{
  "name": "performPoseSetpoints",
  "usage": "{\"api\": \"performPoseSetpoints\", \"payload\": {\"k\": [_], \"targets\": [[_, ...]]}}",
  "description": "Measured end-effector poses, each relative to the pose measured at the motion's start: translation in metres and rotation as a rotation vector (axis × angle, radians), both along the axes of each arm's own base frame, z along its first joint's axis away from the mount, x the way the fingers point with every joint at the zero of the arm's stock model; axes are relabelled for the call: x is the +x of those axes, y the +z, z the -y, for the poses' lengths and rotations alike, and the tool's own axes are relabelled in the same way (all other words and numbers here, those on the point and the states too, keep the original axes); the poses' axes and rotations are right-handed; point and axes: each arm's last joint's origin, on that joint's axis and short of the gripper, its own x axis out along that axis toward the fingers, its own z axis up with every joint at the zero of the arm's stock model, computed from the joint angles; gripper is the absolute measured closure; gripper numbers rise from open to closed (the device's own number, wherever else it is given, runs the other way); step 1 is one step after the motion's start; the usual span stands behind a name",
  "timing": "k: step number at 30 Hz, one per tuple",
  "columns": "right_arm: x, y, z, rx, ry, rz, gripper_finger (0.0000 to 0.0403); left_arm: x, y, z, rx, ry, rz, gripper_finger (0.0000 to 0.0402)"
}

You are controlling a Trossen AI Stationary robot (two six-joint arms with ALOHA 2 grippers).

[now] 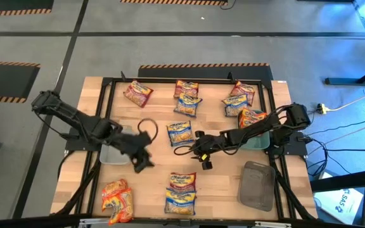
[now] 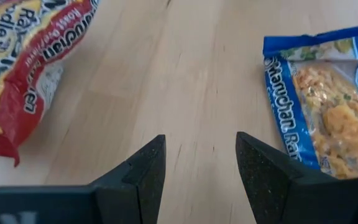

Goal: Sort Maruchan noodles
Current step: Put the orange pack noodle into the green bin

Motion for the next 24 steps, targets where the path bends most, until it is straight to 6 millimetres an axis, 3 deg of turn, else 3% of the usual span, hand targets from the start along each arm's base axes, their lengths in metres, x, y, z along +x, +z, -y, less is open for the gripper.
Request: {"api": "performPoseSetpoints", "payload": {"k": [7,16,24], "targets": [[0.001,0.002,0.0,-0.044,0.041,0.028,0.0226,-0.027,-0.009,0.046,-0.362,0.131,-0.349,0.0134],[0.004,0.003,0.0,-0.132,0.134,0.077,0.0226,-0.059,-0.03,0.109,-0.569,0.403,-0.668,0.0134],[0.01,-0.008,-0.003,-0.198,0.234,0.137,0.0226,-0.049,-0.071,0.153,-0.565,0.393,-0.765,0.0134]]}}
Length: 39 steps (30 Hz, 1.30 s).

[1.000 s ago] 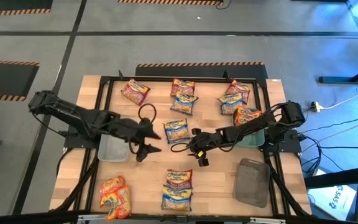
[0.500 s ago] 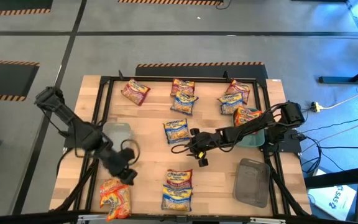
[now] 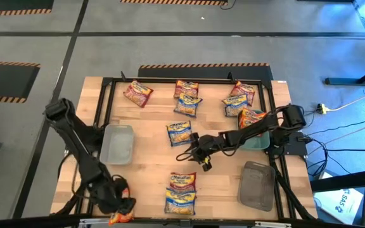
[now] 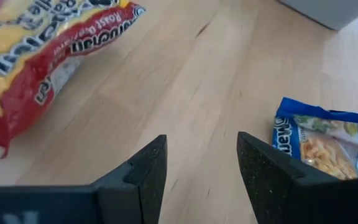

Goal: Sort Maruchan noodles
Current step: Put the orange pack noodle into the green bin

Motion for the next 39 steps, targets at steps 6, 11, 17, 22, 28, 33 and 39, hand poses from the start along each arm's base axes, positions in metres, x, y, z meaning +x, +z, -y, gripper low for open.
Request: {"api": "performPoseSetpoints", "payload": {"k": [6,11,17,22,28,33,39], "targets": [[0.0,-0.001,0.001,-0.017,0.009,0.0,0.0226,-0.01,-0.02,0.01,0.004,-0.111,-0.2,0.0134],[0.0,-0.001,0.001,-0.006,0.002,-0.006,0.0226,-0.013,-0.024,0.006,0.108,-0.072,-0.162,0.0134],[0.0,-0.001,0.001,0.028,-0.025,-0.014,0.0226,-0.014,-0.027,0.001,0.211,-0.078,-0.085,0.0134],[0.0,-0.001,0.001,0.044,-0.037,-0.018,0.0226,-0.014,-0.028,-0.001,0.252,-0.098,-0.057,0.0143],[0.0,-0.001,0.001,0.045,-0.038,-0.019,0.0226,-0.013,-0.028,-0.001,0.266,-0.079,-0.02,0.0198],[0.0,-0.002,0.001,0.045,-0.038,-0.024,0.0226,-0.011,-0.028,-0.002,0.298,-0.063,0.024,0.0256],[0.0,-0.002,0.001,0.044,-0.038,-0.024,0.0226,-0.008,-0.028,-0.004,0.321,-0.056,0.05,0.0315]]}}
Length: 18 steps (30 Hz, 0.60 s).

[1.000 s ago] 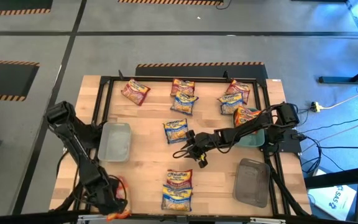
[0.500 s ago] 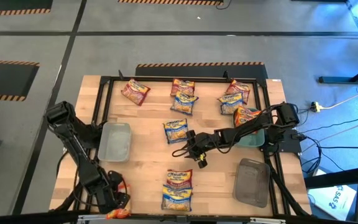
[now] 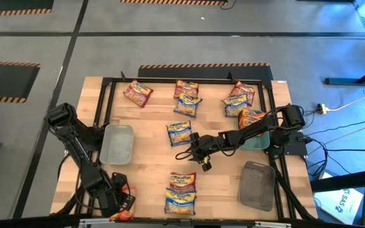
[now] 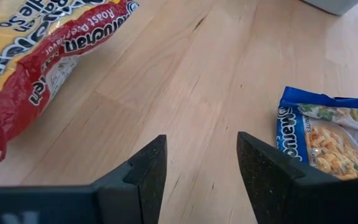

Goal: Sort Maruchan noodles
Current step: Put the orange pack noodle into the green bin

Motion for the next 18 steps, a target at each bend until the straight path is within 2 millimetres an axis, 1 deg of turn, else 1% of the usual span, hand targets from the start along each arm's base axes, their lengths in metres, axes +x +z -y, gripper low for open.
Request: {"api": "performPoseSetpoints", "payload": {"k": [8,15,18], "targets": [[0.0,0.0,-0.001,0.0,0.002,0.0,0.0226,0.01,0.0,-0.007,0.031,-0.026,0.042,0.0394],[0.0,0.0,-0.001,-0.001,0.003,-0.004,0.0226,0.021,0.001,-0.015,0.066,-0.085,0.076,0.04],[-0.001,-0.001,-0.001,-0.004,0.002,-0.02,0.0226,0.027,0.009,-0.017,0.092,-0.128,0.087,0.0401]]}}
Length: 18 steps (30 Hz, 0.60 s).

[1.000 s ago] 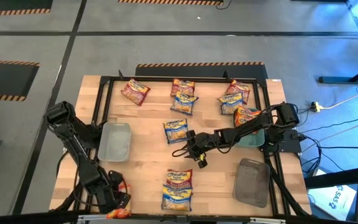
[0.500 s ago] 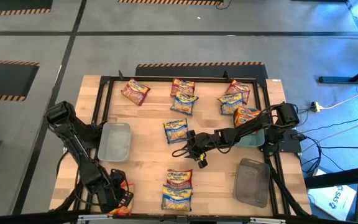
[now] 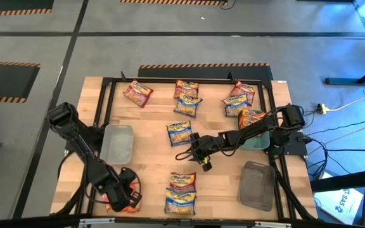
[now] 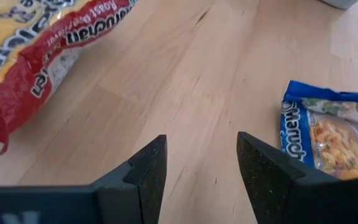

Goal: Sort Maruchan noodles
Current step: Put the orange pack noodle into the green bin

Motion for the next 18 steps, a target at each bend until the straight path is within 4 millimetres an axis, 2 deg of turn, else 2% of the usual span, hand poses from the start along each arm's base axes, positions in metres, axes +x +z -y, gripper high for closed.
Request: {"api": "performPoseSetpoints", "payload": {"k": [7,13,18], "targets": [[-0.001,0.004,0.0,0.014,-0.031,-0.025,0.0226,0.017,0.032,-0.016,0.157,-0.114,0.019,0.0401],[-0.005,0.028,0.001,0.057,-0.054,-0.041,0.0226,0.037,0.06,-0.033,0.295,-0.262,0.097,0.0401],[-0.009,0.051,0.0,0.138,-0.06,-0.027,0.0226,0.054,0.075,-0.054,0.396,-0.412,0.134,0.0401]]}}
